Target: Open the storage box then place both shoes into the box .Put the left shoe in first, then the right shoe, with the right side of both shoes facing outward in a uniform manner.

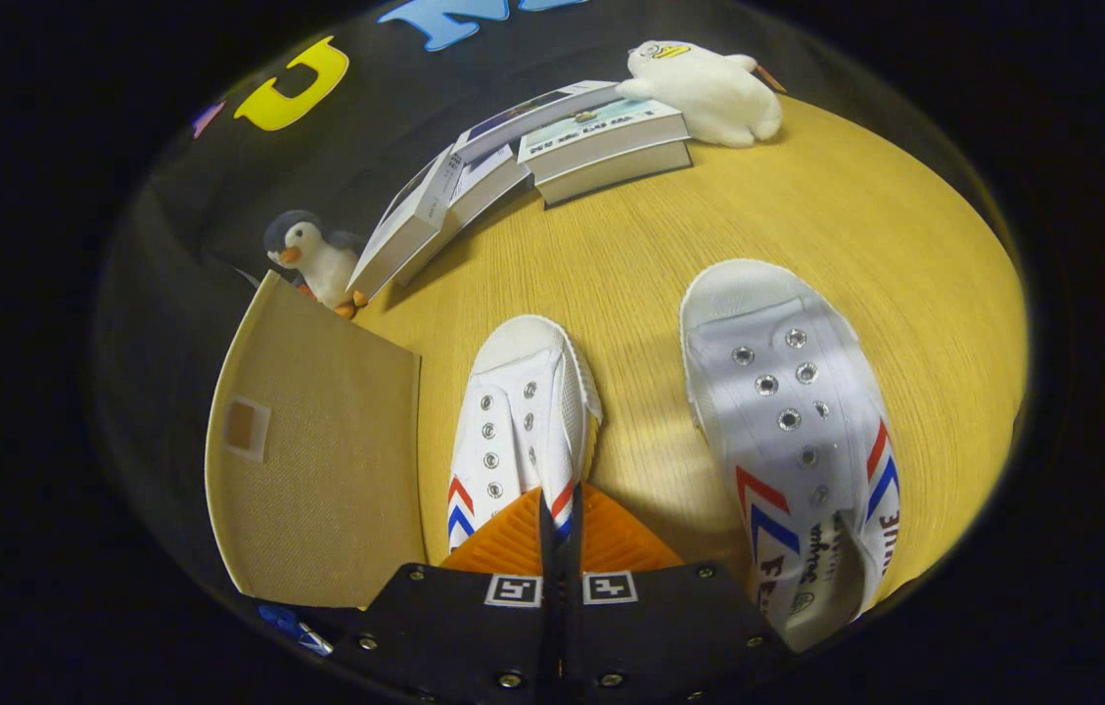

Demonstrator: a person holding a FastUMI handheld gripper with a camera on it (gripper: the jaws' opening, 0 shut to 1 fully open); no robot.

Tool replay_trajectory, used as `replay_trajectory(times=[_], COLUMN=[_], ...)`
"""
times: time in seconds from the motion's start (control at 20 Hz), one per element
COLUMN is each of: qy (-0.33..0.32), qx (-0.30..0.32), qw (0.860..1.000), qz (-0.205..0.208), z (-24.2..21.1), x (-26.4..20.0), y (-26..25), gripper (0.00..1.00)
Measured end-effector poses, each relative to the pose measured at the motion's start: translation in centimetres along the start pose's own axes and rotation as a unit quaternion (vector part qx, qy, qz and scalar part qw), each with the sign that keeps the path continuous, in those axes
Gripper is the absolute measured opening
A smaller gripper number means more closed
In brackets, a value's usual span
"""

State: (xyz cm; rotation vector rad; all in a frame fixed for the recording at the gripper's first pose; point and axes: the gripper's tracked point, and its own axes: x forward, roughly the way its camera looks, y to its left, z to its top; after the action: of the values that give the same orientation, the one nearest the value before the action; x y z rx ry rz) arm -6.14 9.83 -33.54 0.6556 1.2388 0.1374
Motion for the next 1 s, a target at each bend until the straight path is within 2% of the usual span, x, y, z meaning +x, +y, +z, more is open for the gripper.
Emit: replay_trajectory(times=[0.15, 0.45, 0.75, 1.0], qy=[-0.007, -0.04, -0.079, -0.088], qx=[0.034, 0.061, 0.05, 0.028], qw=[0.999, 0.995, 0.989, 0.986], qz=[0.025, 0.075, 0.116, 0.137], z=[0.2, 3.3, 6.9, 7.0], x=[-0.9, -4.5, -8.2, -8.6], y=[1.0, 5.7, 11.9, 16.5], gripper=[0.0, 0.0, 0.0, 0.0])
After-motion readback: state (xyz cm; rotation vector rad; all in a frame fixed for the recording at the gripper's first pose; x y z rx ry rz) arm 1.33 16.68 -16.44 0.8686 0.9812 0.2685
